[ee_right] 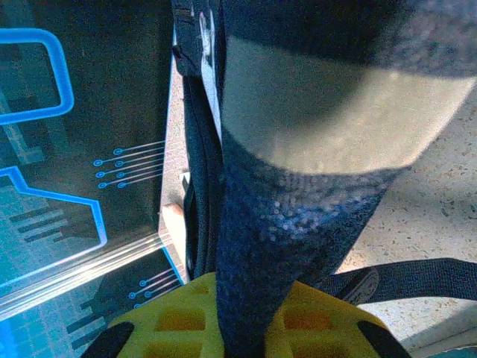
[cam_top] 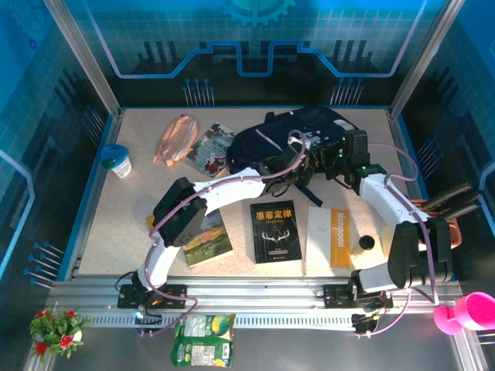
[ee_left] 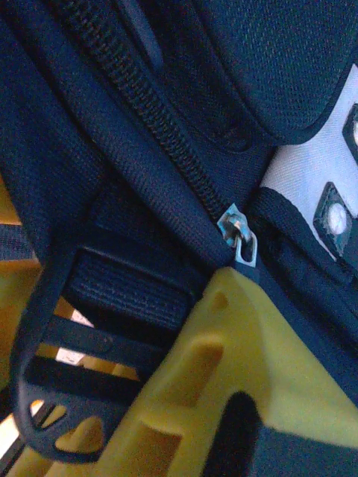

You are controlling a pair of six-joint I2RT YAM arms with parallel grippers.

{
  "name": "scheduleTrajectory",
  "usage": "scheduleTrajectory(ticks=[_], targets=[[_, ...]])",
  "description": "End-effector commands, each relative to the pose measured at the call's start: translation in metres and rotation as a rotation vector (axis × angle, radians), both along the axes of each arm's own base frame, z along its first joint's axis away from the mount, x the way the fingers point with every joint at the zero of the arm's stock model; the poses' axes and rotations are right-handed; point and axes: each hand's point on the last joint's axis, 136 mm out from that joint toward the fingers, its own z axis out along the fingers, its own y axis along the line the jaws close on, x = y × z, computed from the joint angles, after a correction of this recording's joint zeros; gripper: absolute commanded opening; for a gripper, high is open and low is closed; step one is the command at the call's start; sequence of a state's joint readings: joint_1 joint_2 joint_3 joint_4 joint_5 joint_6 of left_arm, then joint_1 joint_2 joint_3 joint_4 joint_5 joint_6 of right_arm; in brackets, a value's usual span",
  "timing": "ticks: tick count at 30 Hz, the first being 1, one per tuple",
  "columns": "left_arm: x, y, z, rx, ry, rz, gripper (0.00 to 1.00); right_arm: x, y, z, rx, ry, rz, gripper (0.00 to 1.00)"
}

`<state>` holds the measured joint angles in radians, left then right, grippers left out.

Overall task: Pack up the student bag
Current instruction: Unzip the student bag at the top-center of the table.

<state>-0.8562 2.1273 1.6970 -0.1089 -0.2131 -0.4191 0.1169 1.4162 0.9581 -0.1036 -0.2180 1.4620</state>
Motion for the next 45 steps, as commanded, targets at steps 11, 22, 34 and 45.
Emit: scheduleTrajectory(ticks=[11,22,34,45], targets=[[-0.015,0.021,0.011,-0.148,0.064,0.042,0.28,0.01,0.025,0.04,0.137,-0.074,0.095,0.0],[0.011,0.025,0.003,-0.12,0.03,0.097,0.36,0.009,0.032,0.048,0.158,-0.084,0.116,0.0],[0.043,0.034,-0.004,-0.028,-0.058,0.168,0.31,0.002,0.044,0.049,0.193,-0.07,0.155,0.0],[0.052,0.02,0.011,-0.057,-0.121,0.09,0.26,-0.014,0.067,0.038,0.232,-0.026,0.221,0.0]])
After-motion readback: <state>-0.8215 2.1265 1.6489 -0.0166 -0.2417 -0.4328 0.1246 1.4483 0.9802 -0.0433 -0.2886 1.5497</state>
